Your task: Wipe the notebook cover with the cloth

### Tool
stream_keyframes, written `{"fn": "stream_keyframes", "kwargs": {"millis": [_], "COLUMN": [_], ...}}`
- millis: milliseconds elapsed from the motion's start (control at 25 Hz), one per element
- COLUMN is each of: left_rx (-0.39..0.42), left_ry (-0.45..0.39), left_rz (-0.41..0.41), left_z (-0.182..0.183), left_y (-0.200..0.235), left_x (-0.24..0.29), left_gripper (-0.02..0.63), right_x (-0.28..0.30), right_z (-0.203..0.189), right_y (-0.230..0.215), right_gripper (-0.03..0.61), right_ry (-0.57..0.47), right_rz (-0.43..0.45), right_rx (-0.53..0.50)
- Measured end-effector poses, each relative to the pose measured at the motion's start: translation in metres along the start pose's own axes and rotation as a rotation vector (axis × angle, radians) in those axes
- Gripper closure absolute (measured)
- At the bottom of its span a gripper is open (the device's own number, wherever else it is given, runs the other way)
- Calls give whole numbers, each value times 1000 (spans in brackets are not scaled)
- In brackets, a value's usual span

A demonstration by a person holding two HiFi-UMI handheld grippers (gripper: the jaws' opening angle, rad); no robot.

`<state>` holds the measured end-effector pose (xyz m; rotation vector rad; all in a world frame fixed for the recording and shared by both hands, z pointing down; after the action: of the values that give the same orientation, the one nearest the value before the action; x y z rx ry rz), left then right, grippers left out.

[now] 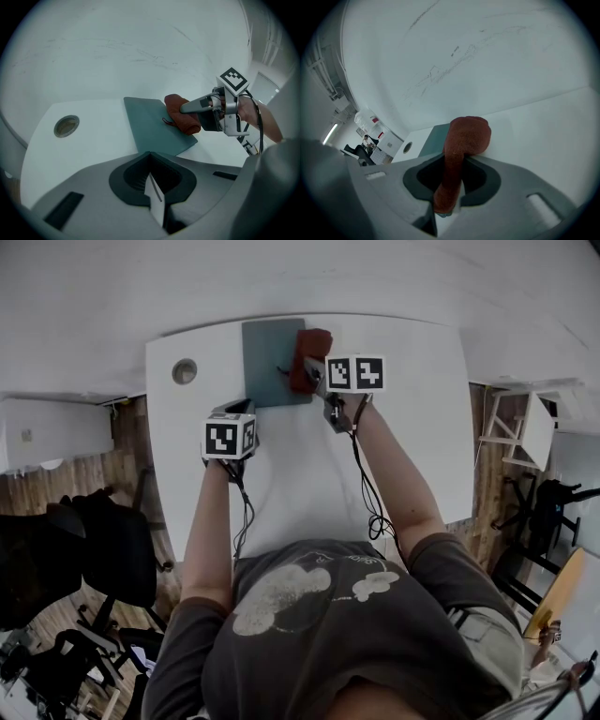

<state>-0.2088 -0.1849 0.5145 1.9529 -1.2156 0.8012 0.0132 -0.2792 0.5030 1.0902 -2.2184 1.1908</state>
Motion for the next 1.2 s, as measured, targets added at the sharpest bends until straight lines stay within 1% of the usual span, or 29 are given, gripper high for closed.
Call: {"fn": "stream_keyframes", "kwargs": {"millis": [120, 440, 640, 960, 1200], "left_rx": [2, -25, -11, -37, -56], "left_ry": [0, -23, -29, -45, -52], "left_rz": [-2, -33, -39, -31, -32], "left_z": [0, 0, 1, 1, -3], "left_y": [1, 2, 2, 18, 31], "left_x": [1, -2, -7, -23, -29], "left_gripper": [620, 620, 620, 620, 620], "right_x": [-3, -7, -1, 22, 44], "right_z": [2, 0, -9, -22, -33], "right_y": [6, 38, 61, 99, 118], "right_gripper": [499, 499, 499, 499, 499], "right_ry": [-14, -1, 33, 87, 135], "right_rz": [29, 93, 136, 192, 195], "right_rx": [15, -33, -60, -106, -142]}}
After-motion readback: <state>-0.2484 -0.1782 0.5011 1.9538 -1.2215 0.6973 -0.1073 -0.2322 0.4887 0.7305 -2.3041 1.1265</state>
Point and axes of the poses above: the fingertips, and each gripper's own axes: x forward along the fingers, y to its left, z out of its top, the point moved 9 cm from there along -x, backward along the fingers, and after that the axes turned 3 degrees about z, right-handed, at the moved point
